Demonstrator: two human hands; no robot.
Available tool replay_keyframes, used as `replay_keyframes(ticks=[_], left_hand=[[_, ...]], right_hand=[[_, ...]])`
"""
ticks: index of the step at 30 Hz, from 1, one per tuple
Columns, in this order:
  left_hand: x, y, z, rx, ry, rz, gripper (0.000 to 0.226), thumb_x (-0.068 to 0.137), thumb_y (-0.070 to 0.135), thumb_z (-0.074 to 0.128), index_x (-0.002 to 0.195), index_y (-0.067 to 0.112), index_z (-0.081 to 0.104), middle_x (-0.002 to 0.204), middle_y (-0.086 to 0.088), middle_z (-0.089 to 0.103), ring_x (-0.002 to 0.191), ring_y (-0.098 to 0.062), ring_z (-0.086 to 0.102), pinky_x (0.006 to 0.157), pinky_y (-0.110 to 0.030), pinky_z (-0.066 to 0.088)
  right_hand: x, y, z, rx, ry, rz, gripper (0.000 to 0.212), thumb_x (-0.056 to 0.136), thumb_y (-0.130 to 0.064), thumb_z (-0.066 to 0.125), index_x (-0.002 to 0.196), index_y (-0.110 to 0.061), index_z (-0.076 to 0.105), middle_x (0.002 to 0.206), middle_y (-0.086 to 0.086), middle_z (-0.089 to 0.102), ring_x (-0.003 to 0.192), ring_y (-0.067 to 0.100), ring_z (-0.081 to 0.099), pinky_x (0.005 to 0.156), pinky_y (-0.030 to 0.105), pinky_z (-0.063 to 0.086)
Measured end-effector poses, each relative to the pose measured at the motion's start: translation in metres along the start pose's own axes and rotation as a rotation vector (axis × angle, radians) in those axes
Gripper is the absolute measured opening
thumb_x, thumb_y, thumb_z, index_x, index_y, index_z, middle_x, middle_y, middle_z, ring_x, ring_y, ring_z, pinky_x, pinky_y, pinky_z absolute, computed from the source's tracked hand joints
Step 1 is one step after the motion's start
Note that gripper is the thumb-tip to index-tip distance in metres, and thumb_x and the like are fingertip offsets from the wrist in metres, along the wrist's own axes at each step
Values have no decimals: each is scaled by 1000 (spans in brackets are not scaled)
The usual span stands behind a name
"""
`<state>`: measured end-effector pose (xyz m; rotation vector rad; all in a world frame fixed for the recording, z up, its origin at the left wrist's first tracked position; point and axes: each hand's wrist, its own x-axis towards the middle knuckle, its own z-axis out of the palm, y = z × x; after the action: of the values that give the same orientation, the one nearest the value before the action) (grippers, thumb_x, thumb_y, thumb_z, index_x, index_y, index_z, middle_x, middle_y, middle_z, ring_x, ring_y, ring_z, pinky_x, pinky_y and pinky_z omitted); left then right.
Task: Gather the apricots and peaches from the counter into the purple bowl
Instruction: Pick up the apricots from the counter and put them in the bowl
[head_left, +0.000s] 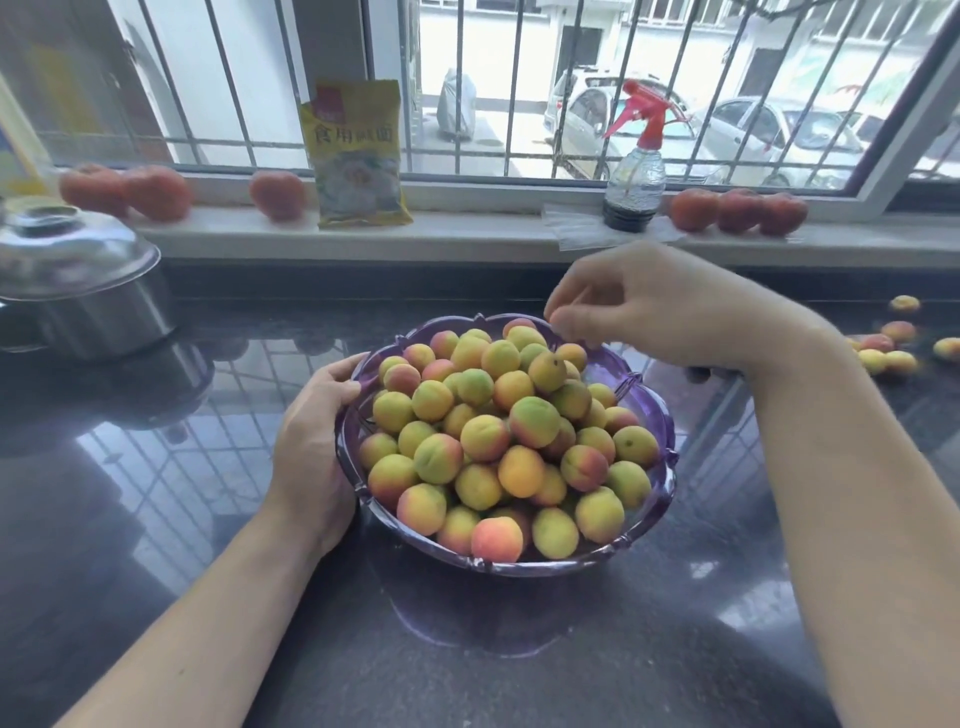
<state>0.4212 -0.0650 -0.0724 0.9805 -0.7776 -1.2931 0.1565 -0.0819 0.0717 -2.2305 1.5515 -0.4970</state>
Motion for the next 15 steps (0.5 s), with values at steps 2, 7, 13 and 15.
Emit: replay_keyframes(ticks=[2, 7, 13, 15], left_hand=[[0, 0, 0, -1, -8, 0, 35, 103, 12, 47, 131, 4, 66, 119, -21, 77, 107, -34, 75, 89, -46, 61], [0, 0, 0, -2, -10, 4, 33, 103, 12, 47, 127, 7, 69, 118, -20, 77, 105, -32, 76, 93, -47, 59], [1, -1, 1, 2, -12, 23, 30, 103, 12, 46, 115, 14, 74, 111, -14, 79, 101, -27, 77, 87, -42, 58], [0, -1, 1, 2, -17, 25, 30, 103, 12, 46, 114, 15, 74, 109, -13, 80, 99, -26, 77, 82, -39, 61]], right_hand=[[1, 24, -7, 122, 307, 82, 11, 99, -32, 64, 99, -24, 72, 83, -5, 75, 69, 7, 69, 61, 26, 56], [-1, 130, 22, 60, 801, 541, 24, 94, -12, 51, 106, -21, 70, 111, 12, 70, 101, 29, 66, 92, 37, 51], [-11, 164, 80, -218, 612, 646, 42, 100, -26, 51, 142, -20, 52, 144, 15, 43, 121, 41, 53, 98, 47, 44], [-4, 167, 77, -311, 527, 648, 47, 102, -30, 46, 148, -23, 47, 148, 13, 41, 123, 42, 53, 98, 47, 44]])
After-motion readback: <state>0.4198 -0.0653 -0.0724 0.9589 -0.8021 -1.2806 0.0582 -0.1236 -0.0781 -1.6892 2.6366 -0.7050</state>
